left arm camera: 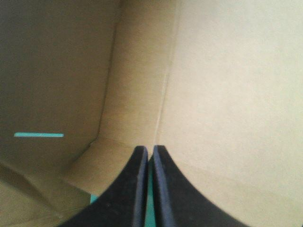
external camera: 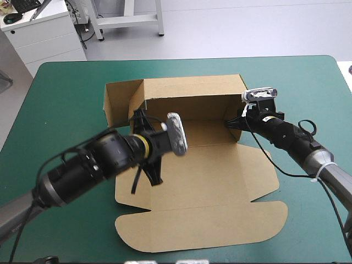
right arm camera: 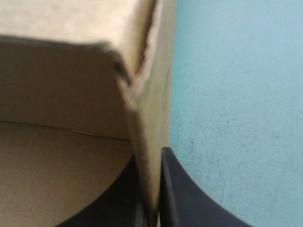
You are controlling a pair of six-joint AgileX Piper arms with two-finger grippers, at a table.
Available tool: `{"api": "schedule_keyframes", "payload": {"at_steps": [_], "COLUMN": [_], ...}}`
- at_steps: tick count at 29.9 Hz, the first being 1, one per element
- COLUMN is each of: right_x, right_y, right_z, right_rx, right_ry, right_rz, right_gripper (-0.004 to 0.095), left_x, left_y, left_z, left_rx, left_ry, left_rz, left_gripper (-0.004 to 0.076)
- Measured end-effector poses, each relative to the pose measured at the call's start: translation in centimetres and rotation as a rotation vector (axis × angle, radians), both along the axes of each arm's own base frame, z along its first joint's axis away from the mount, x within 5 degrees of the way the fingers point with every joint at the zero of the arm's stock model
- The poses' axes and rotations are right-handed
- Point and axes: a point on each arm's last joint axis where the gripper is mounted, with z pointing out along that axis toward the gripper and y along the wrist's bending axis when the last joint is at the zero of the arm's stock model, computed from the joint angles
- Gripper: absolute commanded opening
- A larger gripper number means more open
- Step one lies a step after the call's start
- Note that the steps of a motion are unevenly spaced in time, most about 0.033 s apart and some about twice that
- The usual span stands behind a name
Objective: Fold the box
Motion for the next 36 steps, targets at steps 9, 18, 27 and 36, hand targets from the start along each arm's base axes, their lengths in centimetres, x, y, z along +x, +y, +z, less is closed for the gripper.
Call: {"api": "schedule_keyframes", "payload": {"at_steps": [9, 18, 27, 36], "right_x": [-0.1, -0.3, -0.4, 0.6], "right_y": [0.1, 0.3, 0.3, -0.6], "right_z": [-0.1, -0.4, 0.5, 6.9], "right_rx": [-0.002, -0.005, -0.017, -0.05], "right_ry": [0.018, 0.049, 0.129, 0.255], "right_rz": [0.014, 0.039, 0.097, 0.036], "right_gripper": [-0.0018, -0.0018, -0.001, -0.0009], "left_x": [7.8, 10.4, 9.5, 9.2], "left_y": [10.3, 22.0, 28.8, 28.8], "left_z": [6.7, 3.4, -3.2, -5.7], "left_rx": [-0.551, -0.829, -1.07, -1.102], "left_ry": [0.037, 0.194, 0.322, 0.365], "left_rz": [0.598, 1.032, 1.291, 1.271], "left_gripper": [0.0013, 0.0013, 0.0013, 0.0013]}}
